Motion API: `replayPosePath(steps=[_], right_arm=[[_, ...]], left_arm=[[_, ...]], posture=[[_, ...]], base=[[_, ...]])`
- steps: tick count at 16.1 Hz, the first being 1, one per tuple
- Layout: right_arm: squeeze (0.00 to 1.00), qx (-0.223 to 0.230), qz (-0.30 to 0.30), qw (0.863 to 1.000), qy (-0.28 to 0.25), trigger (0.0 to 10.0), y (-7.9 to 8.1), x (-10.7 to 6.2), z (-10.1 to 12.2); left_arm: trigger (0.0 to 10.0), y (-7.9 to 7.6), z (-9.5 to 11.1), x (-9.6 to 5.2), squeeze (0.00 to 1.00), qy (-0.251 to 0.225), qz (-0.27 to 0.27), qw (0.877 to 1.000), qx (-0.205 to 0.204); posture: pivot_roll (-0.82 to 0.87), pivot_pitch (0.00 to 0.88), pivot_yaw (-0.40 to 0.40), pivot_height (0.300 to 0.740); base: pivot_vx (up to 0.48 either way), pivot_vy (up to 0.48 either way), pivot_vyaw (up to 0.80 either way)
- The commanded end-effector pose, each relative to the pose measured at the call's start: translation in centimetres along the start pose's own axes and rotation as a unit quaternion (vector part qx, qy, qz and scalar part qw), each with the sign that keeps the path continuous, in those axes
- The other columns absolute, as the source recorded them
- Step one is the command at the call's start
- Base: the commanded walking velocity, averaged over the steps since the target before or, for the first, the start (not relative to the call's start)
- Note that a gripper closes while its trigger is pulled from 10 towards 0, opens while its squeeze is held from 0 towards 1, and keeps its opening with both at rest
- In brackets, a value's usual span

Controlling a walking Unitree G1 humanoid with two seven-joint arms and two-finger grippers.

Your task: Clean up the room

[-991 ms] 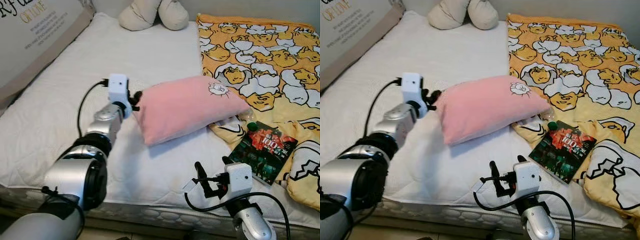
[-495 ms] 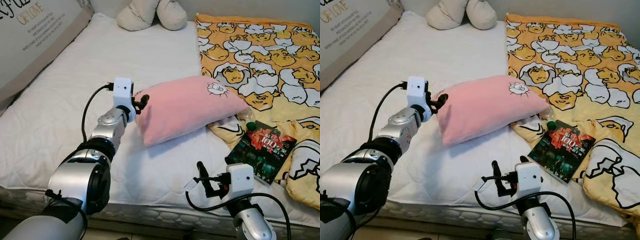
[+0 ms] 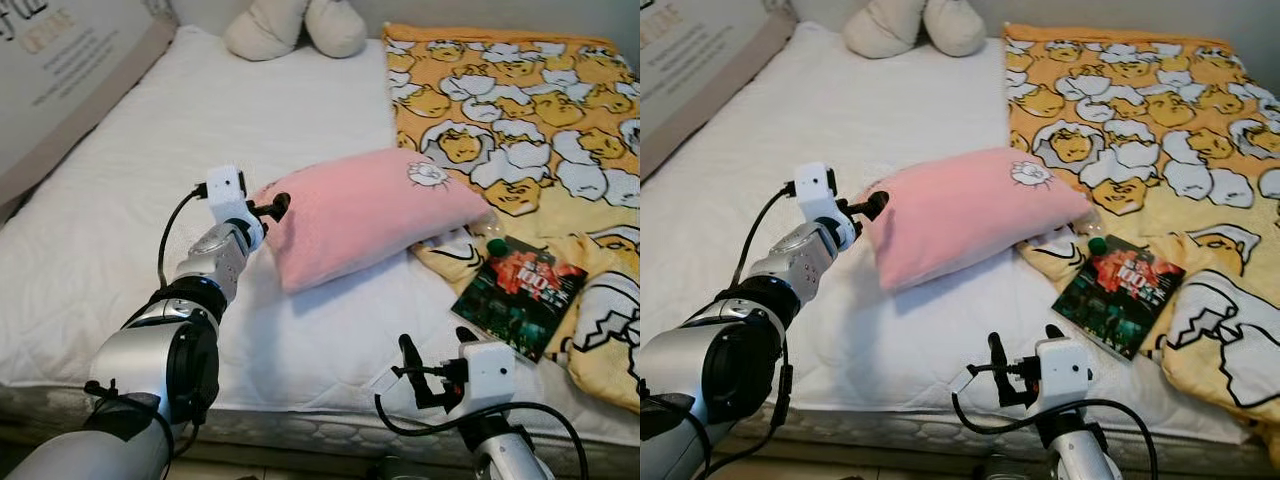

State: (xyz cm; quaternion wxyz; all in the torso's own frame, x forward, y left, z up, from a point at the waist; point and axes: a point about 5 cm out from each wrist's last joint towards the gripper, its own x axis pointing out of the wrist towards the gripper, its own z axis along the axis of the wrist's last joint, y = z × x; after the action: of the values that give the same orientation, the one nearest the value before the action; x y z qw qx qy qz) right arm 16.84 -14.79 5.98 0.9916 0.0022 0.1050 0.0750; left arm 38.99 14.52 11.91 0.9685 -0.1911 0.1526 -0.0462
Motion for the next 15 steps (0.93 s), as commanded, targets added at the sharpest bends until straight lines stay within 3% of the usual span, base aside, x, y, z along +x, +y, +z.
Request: replayPosePath(steps=[1, 2, 5, 7, 8, 9, 10, 12, 13, 15], right_arm=[[0.0, -0.003, -0.005, 1.0, -0.015, 10.0, 0.0, -0.1, 0.7], [0.0, -0.003, -0.007, 1.0, -0.013, 10.0, 0.1, -0.4, 0.7], [0.0, -0.003, -0.008, 1.0, -0.006, 10.0, 0.1, -1.0, 0.6], [0.0, -0.003, -0.012, 1.0, -0.004, 10.0, 0.1, -1.4, 0.6], [0.0, -0.001, -0.014, 1.0, 0.001, 10.0, 0.2, -1.9, 0.6], [0.0, 0.0, -0.015, 1.0, 0.004, 10.0, 0.3, -2.1, 0.5], [0.0, 0.001, -0.016, 1.0, 0.005, 10.0, 0.3, -2.3, 0.5], [0.0, 0.003, -0.015, 1.0, 0.012, 10.0, 0.6, -2.7, 0.3], [0.0, 0.005, -0.015, 1.0, 0.016, 10.0, 0.7, -2.9, 0.2], [0.0, 0.006, -0.015, 1.0, 0.017, 10.0, 0.9, -3.0, 0.3]], left_arm=[[10.0, -0.2, 0.9, 0.2, 1.0, -0.004, 0.007, 1.0, -0.021], [10.0, -0.4, 1.0, 0.2, 1.0, -0.004, 0.011, 0.999, -0.046], [10.0, -1.2, 0.2, 0.4, 1.0, 0.008, 0.014, 0.998, -0.059], [10.0, -1.7, -1.2, 0.3, 1.0, 0.029, 0.018, 0.998, -0.049], [10.0, -1.6, -2.7, 0.1, 0.96, 0.053, 0.031, 0.998, -0.023], [10.0, -1.4, -3.4, 0.0, 0.0, 0.069, 0.045, 0.997, -0.007], [10.0, -1.3, -3.7, -0.1, 0.0, 0.074, 0.05, 0.996, -0.002], [10.0, -1.1, -5.1, -0.4, 0.0, 0.1, 0.077, 0.992, -0.029], [10.0, -1.7, -5.9, -0.4, 0.0, 0.114, 0.076, 0.989, -0.063], [10.0, -2.2, -6.4, -0.5, 0.0, 0.123, 0.074, 0.986, -0.082]], posture=[[-0.31, 0.058, 0.072, 0.731], [-0.31, 0.067, 0.071, 0.731], [-0.33, 0.079, 0.069, 0.731], [-0.35, 0.097, 0.071, 0.731], [-0.36, 0.108, 0.072, 0.731], [-0.36, 0.113, 0.074, 0.731], [-0.36, 0.118, 0.074, 0.731], [-0.37, 0.129, 0.075, 0.731], [-0.37, 0.137, 0.078, 0.731], [-0.37, 0.142, 0.082, 0.731]], base=[[0.0, 0.0, 0.0], [0.0, 0.0, 0.0], [0.0, 0.0, 0.0], [0.0, 0.0, 0.0], [0.0, 0.0, 0.0], [0.0, 0.0, 0.0], [0.0, 0.0, 0.0], [0.0, 0.0, 0.0], [0.0, 0.0, 0.0], [0.0, 0.0, 0.0]])
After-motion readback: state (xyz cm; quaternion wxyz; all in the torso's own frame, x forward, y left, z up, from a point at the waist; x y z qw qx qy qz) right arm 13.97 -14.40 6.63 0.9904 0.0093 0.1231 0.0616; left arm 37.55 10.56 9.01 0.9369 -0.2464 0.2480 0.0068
